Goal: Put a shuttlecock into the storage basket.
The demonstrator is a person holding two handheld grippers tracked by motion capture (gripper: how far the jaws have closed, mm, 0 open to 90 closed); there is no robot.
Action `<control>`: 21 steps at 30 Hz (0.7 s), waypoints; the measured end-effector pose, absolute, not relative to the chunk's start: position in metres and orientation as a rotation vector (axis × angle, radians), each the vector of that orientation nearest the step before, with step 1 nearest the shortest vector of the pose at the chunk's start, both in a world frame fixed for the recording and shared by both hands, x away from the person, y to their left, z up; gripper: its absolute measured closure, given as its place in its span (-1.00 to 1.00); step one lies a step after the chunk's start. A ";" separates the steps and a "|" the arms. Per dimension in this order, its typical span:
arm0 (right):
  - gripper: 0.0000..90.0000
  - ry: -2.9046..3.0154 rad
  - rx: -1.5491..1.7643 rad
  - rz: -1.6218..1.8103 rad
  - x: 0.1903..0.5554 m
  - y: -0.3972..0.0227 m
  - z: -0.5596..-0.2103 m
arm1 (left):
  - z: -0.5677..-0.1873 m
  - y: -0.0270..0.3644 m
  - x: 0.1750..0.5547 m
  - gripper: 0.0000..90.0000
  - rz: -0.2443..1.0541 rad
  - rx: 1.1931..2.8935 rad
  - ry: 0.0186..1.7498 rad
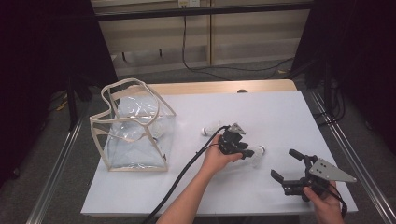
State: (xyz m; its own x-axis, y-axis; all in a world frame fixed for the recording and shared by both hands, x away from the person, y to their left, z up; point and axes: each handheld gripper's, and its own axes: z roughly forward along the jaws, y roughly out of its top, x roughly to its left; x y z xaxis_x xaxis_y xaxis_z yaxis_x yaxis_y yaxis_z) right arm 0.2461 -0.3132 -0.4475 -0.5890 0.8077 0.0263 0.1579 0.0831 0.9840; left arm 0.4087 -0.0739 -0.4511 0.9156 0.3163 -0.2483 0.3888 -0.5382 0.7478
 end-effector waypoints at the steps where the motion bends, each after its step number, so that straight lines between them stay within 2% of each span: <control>1: -0.98 1.820 0.952 1.545 0.246 -0.313 -0.447 | -0.451 -0.075 0.409 0.41 -0.099 2.185 0.490; 5: -0.98 1.819 0.950 1.545 0.246 -0.314 -0.447 | -0.454 -0.080 0.409 0.56 -0.119 2.185 0.477; 11: -0.98 1.816 0.954 1.542 0.246 -0.315 -0.447 | -0.455 -0.083 0.408 0.97 -0.144 2.194 0.460; 21: -0.98 1.812 0.950 1.544 0.246 -0.315 -0.447 | -0.441 -0.067 0.407 0.99 -0.172 2.186 0.485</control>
